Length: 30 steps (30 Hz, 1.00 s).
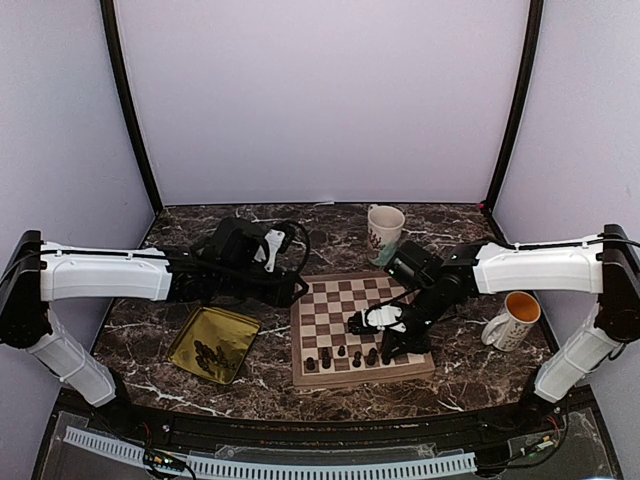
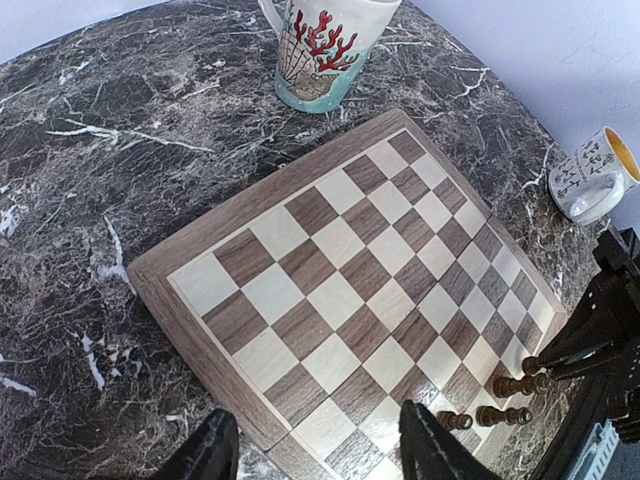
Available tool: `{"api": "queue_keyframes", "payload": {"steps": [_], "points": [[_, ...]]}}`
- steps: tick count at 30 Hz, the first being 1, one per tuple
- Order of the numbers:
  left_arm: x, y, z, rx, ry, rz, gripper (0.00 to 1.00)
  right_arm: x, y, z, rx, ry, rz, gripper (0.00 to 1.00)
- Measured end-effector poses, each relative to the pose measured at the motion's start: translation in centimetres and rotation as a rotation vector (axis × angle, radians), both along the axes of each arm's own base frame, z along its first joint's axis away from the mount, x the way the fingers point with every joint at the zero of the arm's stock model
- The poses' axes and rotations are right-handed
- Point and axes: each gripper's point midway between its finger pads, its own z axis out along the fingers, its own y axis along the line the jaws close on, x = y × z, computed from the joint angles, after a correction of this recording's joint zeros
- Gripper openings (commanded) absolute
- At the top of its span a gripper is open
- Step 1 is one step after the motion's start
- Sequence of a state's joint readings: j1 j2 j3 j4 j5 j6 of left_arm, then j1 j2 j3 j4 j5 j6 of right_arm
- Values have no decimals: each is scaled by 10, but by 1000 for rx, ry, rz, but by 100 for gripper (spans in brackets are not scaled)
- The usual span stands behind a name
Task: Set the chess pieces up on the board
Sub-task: Place the bishop on c8.
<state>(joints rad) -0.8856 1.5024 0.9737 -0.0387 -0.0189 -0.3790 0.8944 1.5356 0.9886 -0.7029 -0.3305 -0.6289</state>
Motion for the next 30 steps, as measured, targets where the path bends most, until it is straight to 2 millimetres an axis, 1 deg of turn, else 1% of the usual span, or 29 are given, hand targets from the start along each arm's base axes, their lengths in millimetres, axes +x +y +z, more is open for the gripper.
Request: {"api": "queue_keyframes", "payload": {"steps": [9, 19, 26, 30], "points": [[-1, 1, -5, 7, 6, 0, 57, 3, -1, -6, -20, -6, -8, 3], [-1, 1, -5, 6, 6, -1, 57, 6, 1, -6, -12, -14, -14, 13], [-1, 1, -7, 9, 10, -2, 57, 7, -1, -8, -23, -22, -18, 15], [-2, 1, -8, 10, 12, -3, 57, 6, -2, -9, -27, -22, -19, 19]]}}
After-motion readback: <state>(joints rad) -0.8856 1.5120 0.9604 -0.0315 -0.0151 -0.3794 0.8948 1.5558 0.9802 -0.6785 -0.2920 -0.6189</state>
